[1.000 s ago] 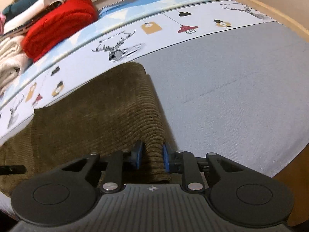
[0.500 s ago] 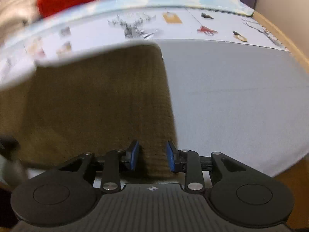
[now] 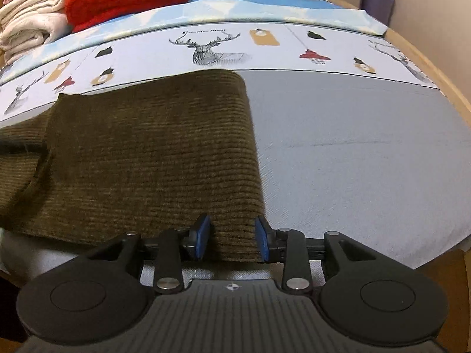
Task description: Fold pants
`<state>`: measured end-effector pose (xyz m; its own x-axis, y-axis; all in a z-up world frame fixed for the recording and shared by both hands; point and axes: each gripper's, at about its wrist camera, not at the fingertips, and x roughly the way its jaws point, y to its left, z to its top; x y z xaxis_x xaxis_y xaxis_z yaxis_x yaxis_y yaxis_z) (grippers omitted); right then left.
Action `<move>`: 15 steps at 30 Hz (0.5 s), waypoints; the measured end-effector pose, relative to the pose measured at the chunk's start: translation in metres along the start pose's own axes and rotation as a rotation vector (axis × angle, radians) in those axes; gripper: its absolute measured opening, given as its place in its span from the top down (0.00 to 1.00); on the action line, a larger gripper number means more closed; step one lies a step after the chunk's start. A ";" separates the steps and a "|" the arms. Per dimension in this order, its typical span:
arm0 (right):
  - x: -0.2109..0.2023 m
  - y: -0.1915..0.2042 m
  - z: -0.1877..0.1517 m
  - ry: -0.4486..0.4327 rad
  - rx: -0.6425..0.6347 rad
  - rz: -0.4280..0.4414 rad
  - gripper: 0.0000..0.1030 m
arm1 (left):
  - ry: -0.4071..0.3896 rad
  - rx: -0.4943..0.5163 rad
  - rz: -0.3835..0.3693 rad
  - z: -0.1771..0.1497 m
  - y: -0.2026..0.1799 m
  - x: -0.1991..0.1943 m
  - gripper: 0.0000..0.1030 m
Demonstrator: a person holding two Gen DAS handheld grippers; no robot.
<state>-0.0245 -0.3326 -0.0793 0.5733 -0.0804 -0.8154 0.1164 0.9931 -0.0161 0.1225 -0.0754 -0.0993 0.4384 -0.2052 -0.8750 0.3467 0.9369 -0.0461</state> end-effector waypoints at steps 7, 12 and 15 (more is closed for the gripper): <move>-0.033 0.013 0.023 -0.180 -0.014 0.001 0.65 | -0.147 -0.081 -0.033 -0.014 0.034 -0.051 0.73; -0.074 0.034 0.060 -0.353 -0.074 0.091 0.62 | -0.191 -0.229 -0.013 -0.040 0.094 -0.074 0.72; -0.087 0.049 0.078 -0.409 -0.134 0.154 0.60 | -0.206 -0.291 0.019 -0.060 0.130 -0.090 0.72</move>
<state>-0.0059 -0.2837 0.0358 0.8519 0.0683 -0.5192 -0.0855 0.9963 -0.0091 0.0787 0.0817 -0.0554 0.6106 -0.2124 -0.7629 0.0992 0.9763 -0.1924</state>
